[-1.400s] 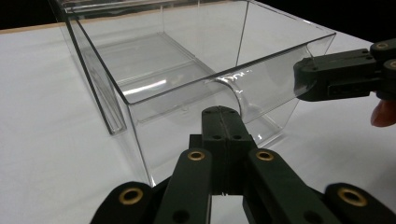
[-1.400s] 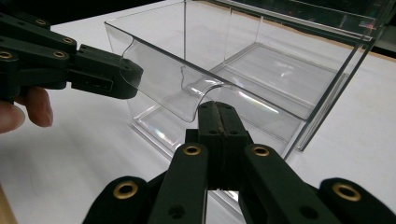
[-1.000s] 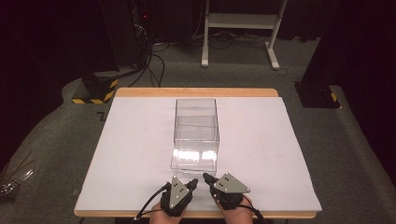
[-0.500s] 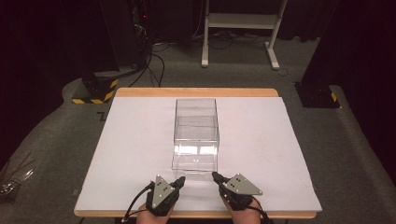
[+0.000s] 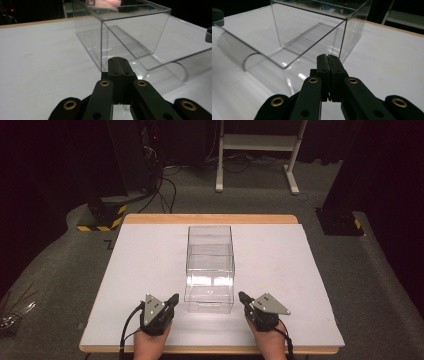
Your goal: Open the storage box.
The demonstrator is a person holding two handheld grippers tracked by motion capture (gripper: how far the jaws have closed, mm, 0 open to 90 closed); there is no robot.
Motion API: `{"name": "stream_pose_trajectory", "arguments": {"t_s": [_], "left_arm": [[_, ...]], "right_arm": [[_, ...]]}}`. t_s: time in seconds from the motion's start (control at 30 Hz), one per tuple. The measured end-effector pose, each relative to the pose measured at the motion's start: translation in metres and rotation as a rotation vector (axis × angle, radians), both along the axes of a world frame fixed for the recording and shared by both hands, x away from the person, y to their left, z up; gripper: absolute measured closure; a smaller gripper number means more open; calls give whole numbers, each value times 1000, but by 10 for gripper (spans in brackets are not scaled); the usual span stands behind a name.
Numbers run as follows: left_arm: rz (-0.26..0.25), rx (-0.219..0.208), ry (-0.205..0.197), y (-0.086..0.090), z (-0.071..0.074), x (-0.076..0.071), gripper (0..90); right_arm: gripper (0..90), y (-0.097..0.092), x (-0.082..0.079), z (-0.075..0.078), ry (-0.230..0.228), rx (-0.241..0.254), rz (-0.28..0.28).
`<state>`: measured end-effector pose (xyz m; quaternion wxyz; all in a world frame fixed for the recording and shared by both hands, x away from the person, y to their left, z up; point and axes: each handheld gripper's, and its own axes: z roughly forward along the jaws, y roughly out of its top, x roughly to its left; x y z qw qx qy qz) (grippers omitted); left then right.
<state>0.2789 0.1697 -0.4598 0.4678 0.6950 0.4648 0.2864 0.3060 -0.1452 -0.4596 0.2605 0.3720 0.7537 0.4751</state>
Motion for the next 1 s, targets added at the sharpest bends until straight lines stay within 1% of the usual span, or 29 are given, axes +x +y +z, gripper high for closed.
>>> {"name": "stream_pose_trajectory", "arguments": {"t_s": [0.03,0.07,0.1,0.17,0.27,0.3,0.33,0.37,0.4,0.47,0.57,0.63,0.67,0.73,0.8,0.9,0.97,1.0], "left_arm": [[1,8,10,-1,-2,6,900],[1,8,10,-1,-2,6,900],[-1,11,32,-3,-5,16,900],[-8,5,44,-6,-8,22,900],[-38,-3,64,-12,-10,28,900],[-34,1,61,-14,-10,28,900],[-35,-12,71,-13,-10,28,900],[-35,-12,71,-13,-10,28,900],[-42,-21,81,-13,-10,27,900],[-47,-12,81,-14,-10,23,900],[-53,-29,87,-15,-10,16,900],[-60,-29,86,-15,-10,11,900],[-63,-35,89,-14,-11,8,900],[-66,-36,90,-14,-11,7,900],[-72,-29,87,-13,-11,1,900],[-79,-23,87,-13,-11,-1,900],[-83,-26,88,-10,-11,-1,900],[-71,-33,88,-8,-11,-1,900]], "right_arm": [[886,1,5,-1,10,-1,-2],[886,3,10,-2,17,-11,-4],[886,4,15,-2,31,-14,-7],[888,7,20,-3,45,-15,-7],[891,13,23,-3,49,-21,6],[900,14,23,-3,47,-24,16],[900,15,22,-3,48,-26,10],[900,15,22,-2,54,-20,9],[900,15,21,-2,56,-13,11],[900,14,18,-2,52,-14,17],[900,12,13,-2,55,-7,23],[900,10,9,-2,57,-3,28],[900,9,6,-2,59,2,32],[900,8,3,-2,65,6,34],[900,7,-3,-3,65,6,42],[900,5,-6,-2,65,2,55],[855,3,-7,-1,61,-2,59],[847,2,-7,-1,60,-2,59]]}}
